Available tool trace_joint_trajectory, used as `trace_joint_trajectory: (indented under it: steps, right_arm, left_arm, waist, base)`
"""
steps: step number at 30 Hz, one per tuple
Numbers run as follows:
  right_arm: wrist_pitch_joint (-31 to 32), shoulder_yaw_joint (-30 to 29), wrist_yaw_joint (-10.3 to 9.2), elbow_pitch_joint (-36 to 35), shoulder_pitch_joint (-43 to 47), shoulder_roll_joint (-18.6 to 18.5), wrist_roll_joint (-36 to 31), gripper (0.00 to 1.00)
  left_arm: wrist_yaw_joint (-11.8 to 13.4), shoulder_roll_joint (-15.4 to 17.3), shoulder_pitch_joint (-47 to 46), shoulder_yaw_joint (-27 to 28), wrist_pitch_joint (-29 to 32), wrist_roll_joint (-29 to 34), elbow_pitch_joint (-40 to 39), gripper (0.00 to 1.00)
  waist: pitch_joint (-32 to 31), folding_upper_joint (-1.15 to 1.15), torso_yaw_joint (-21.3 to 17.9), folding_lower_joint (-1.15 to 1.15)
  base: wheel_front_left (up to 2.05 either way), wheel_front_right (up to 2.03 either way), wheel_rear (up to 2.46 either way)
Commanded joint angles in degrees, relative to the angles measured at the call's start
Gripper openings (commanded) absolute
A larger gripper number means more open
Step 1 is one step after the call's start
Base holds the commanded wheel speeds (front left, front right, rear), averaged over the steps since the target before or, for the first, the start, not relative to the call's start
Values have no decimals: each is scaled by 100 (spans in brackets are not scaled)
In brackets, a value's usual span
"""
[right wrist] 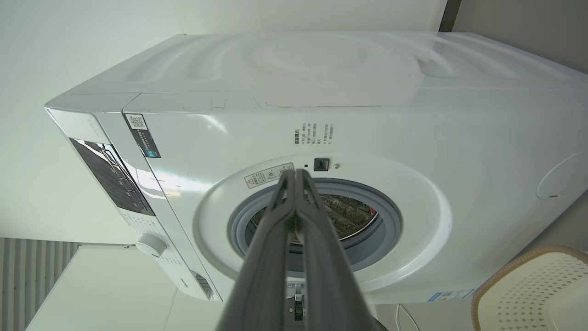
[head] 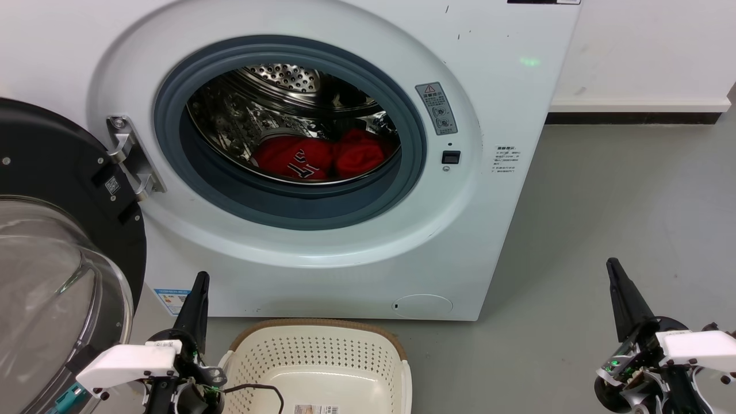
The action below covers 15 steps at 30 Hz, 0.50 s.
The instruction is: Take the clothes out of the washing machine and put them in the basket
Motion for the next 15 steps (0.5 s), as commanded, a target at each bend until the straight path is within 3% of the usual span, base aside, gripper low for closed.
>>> trace_joint_trajectory:
  steps: [1,15]
  right_arm:
    - [4,-4,-2,7,-68,-22,20,0]
    - [4,-4,-2,7,-68,-23,20,0]
  left_arm:
    - [-24,-8,-36,14,11,-10,-6,0]
    - [-24,-8,-36,14,11,-10,-6,0]
  waist:
    - [0,0,0,0]
    - [0,0,0,0]
  base:
    - [0,0,0]
    - [0,0,0]
